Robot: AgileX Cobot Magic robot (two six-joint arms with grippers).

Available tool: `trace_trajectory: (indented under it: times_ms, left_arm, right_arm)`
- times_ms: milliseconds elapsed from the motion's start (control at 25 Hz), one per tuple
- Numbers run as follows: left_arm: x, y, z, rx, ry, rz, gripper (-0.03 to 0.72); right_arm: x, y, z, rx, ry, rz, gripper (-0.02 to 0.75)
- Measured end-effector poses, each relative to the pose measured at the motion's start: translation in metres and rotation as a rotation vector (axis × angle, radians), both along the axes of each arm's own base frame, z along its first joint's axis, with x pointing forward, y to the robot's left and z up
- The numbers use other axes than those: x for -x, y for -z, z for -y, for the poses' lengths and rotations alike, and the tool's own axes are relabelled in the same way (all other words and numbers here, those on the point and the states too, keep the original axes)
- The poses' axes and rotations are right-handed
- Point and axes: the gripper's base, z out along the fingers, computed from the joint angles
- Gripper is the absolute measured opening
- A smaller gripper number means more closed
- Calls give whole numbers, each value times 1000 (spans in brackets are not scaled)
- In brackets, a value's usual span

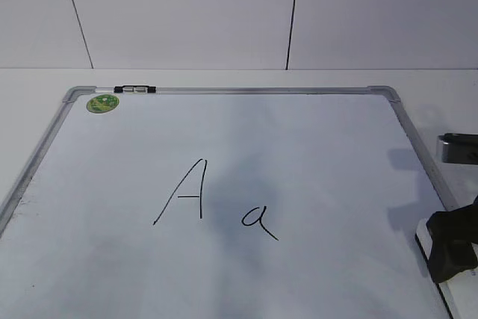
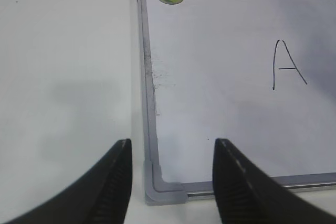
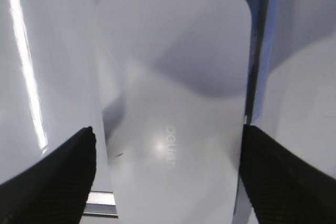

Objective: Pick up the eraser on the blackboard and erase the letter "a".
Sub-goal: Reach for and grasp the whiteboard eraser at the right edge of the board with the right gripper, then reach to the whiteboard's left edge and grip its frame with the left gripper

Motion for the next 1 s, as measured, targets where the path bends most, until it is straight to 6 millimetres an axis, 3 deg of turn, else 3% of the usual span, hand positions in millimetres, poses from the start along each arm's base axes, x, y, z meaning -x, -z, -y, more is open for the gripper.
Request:
trace_trajectory:
  times_ms: [720, 1000]
  left_arm:
    - [0, 0, 0, 1, 1, 0, 371]
    - [0, 0, 0, 1, 1, 0, 371]
  right_arm:
    - [-4, 6, 1, 19, -9, 5, 650]
    - [-5, 6, 1, 22, -11, 8, 608]
